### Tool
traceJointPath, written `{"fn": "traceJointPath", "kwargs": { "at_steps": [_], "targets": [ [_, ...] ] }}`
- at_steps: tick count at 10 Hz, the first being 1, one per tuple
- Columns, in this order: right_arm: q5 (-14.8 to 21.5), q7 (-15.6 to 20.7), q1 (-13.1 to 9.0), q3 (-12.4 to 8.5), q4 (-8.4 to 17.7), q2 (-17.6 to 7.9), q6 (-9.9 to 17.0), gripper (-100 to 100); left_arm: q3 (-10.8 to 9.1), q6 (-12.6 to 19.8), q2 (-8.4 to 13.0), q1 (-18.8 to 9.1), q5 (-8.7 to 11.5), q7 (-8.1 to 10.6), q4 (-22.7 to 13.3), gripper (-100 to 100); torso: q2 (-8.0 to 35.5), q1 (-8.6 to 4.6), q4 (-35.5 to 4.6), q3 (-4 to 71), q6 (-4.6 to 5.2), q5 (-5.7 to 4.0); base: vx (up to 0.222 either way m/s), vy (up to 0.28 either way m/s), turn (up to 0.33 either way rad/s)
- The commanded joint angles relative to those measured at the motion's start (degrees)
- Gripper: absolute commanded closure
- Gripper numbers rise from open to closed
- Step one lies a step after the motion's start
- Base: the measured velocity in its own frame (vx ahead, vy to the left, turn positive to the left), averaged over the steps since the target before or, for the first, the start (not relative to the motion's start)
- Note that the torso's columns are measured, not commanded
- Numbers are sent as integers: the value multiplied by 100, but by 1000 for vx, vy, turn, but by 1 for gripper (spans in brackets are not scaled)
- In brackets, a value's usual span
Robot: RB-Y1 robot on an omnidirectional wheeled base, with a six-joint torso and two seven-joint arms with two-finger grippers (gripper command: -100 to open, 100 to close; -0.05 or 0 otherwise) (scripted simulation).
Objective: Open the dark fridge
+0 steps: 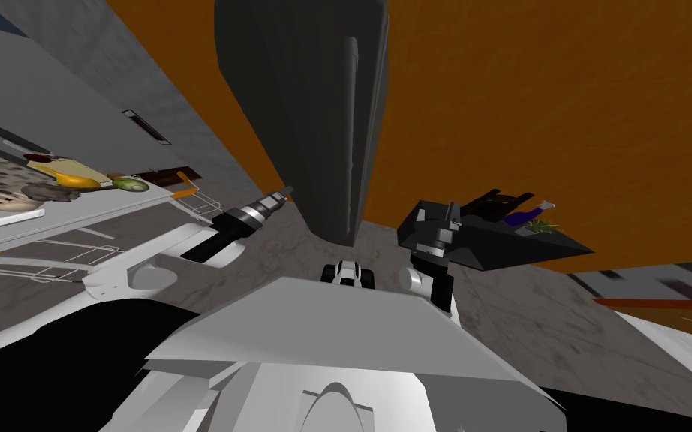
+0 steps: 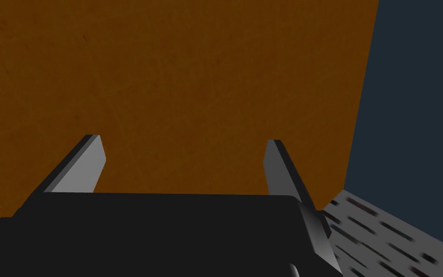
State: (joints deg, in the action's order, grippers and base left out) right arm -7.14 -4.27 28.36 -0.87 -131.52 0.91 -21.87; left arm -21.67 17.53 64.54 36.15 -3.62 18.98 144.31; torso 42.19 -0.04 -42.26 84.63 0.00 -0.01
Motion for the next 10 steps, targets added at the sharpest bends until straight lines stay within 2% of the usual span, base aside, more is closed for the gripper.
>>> {"fn": "traceJointPath", "kwargs": {
  "at_steps": [1, 5, 8, 10],
  "targets": [
    [0, 0, 0, 0, 0, 0, 0, 0, 12, 37, -5, -105, 19, 16, -321, -100, 13, 4, -4, -8, 0, 2, 80, -88, -33],
    [0, 0, 1, 1, 0, 1, 0, 0, -17, 57, -111, -194, -2, 24, -481, -100, -7, -5, 2, 5, 0, -3, 141, -159, -50],
    [0, 0, 1, 1, 0, 1, 0, 0, -152, 167, 117, -98, -38, 129, -362, -100, 7, 5, -3, -5, 0, 0, 181, -201, -60],
    [0, 0, 1, 1, 0, 1, 0, 0, -245, 242, 287, -23, -62, 203, -117, -100, 4, -2, -1, -2, 0, -1, 187, -205, -57]
  ]
}}
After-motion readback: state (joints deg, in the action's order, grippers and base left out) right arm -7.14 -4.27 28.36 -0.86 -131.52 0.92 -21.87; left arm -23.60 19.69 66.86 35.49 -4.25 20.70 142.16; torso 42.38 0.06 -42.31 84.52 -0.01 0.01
